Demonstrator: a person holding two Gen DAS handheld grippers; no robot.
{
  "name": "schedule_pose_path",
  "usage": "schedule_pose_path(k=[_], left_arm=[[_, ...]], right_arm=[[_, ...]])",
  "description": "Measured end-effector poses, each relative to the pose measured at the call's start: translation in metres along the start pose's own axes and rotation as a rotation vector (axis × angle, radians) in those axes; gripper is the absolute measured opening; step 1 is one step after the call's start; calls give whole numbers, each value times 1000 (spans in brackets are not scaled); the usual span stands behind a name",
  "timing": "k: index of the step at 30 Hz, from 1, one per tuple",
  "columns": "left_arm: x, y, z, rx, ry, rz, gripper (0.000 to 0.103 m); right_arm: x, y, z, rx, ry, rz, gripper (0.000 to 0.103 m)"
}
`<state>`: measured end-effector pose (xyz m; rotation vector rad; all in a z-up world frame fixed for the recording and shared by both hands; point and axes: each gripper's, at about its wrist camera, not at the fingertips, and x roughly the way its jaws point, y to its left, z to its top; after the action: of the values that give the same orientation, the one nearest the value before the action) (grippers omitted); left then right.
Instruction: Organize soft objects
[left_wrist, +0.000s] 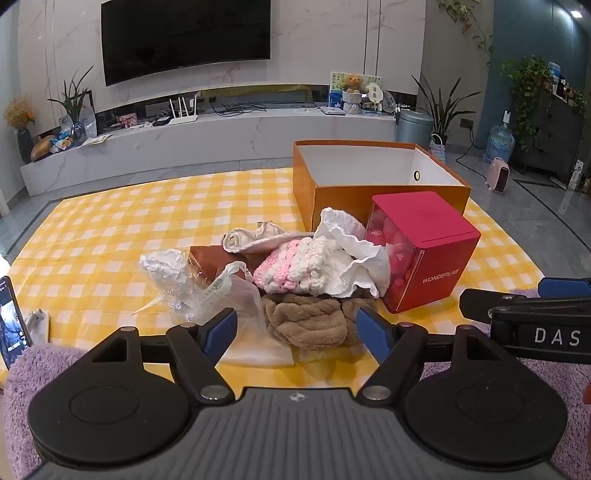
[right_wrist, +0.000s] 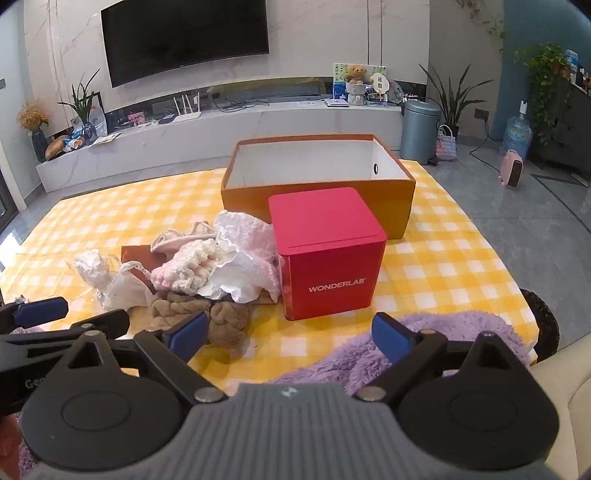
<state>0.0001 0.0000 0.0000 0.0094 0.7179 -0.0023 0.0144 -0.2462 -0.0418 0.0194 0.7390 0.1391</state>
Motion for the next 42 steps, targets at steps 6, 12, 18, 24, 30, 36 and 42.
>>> schedule_pose_path(k=[6, 12, 18, 24, 30, 36, 42], left_arm=[[0, 0, 1, -5, 0, -8, 87], [1, 0, 0, -6, 1, -9, 87], [1, 1, 0, -5, 1, -9, 87], [1, 0, 1, -5, 2, -8, 87], [2, 1, 0, -5, 2, -11, 87], [1, 1, 1, -6, 3, -13, 87], [2, 1, 0, -6, 2, -11, 87]], right_arm=[[0, -2, 1, 5, 1, -1, 95], [1, -2, 0, -1, -3, -7, 96], [3, -2, 0, 0, 3, -18, 96], [4, -3, 1, 5, 9, -29, 97], [5, -4, 1, 7, 12, -31, 97], [5, -3, 1, 7, 14, -30, 97], [6, -3, 0, 5, 17, -28, 97]])
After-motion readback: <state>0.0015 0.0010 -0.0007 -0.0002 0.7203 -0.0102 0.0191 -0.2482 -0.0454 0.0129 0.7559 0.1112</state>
